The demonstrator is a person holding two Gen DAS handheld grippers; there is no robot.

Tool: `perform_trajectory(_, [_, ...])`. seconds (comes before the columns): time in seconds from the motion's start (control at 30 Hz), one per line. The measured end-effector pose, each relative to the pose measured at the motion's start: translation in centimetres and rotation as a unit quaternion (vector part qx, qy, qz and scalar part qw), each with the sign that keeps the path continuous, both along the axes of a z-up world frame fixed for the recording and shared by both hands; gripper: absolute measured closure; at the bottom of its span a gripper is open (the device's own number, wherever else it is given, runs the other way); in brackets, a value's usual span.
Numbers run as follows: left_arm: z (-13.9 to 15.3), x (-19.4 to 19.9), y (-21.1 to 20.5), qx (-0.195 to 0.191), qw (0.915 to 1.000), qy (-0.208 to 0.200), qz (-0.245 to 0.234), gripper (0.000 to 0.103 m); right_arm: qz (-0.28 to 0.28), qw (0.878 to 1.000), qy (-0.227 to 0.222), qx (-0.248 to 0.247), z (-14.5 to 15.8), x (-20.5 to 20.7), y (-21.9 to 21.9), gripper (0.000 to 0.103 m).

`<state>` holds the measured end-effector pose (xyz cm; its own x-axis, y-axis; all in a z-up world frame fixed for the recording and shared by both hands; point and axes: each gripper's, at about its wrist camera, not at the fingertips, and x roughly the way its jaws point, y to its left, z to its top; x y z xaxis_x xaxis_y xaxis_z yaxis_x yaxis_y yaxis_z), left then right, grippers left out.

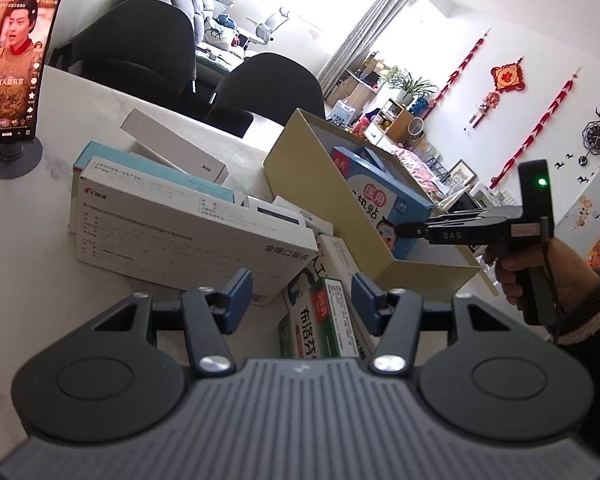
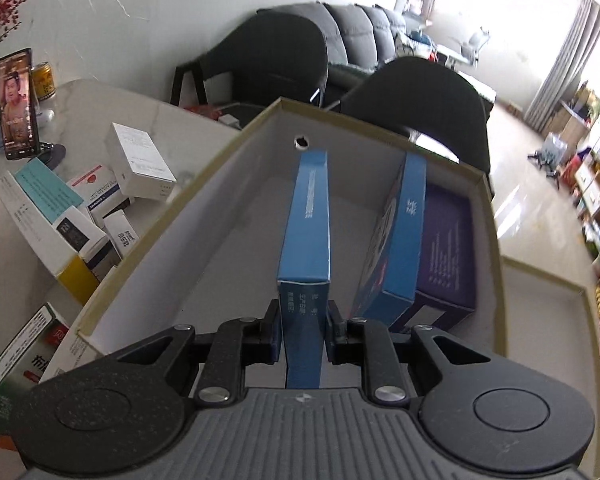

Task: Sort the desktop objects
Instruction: 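Lower the long box upright into the beige box with the right gripper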

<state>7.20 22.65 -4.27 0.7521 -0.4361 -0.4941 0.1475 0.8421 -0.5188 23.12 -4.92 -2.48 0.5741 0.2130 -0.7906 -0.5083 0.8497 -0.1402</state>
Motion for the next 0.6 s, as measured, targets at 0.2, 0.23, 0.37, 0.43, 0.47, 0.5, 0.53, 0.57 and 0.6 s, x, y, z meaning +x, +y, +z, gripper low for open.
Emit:
perform_trajectory(0.2, [-0.4,0.3,0.2,0.000,1.0000,0.005,0.003,0.049,0.000,0.999,0.046,-0.013,-1.0,1.3,0.3,0.079])
perform_trajectory(0.23, [-0.5,0.4,0.2,0.000,1.0000,0.006,0.003,0.049,0.002,0.998,0.055,-0.016,-1.1,1.4,0.3,0.077])
perform_trajectory(0.37, [-0.9,0.6,0.2,-0.001,0.9999,0.010,0.005,0.049,0.022,0.997,0.067,-0.032,-1.2,1.5,0.7,0.070])
perform_trajectory(0.43, [-1.1,0.7,0.3,-0.001,0.9999,0.011,0.006,0.049,0.030,0.996,0.067,-0.040,-1.0,1.5,0.9,0.070])
perform_trajectory(0.47, [-1.2,0.8,0.3,-0.001,0.9999,0.012,0.006,0.049,0.032,0.996,0.066,-0.042,-0.9,1.6,1.0,0.070])
perform_trajectory(0.5, [-1.2,0.8,0.3,-0.001,0.9999,0.013,0.006,0.049,0.032,0.997,0.063,-0.044,-0.7,1.8,1.1,0.070])
perform_trajectory(0.53, [-1.3,0.9,0.2,-0.001,0.9999,0.014,0.006,0.049,0.031,0.997,0.060,-0.045,-0.5,2.1,1.2,0.070])
perform_trajectory(0.57, [-1.3,0.9,0.2,-0.001,0.9999,0.014,0.006,0.049,0.030,0.997,0.056,-0.046,-0.4,2.4,1.3,0.070])
perform_trajectory(0.6, [-1.4,0.9,0.1,0.000,0.9999,0.015,0.006,0.049,0.028,0.997,0.053,-0.047,-0.3,2.7,1.5,0.071])
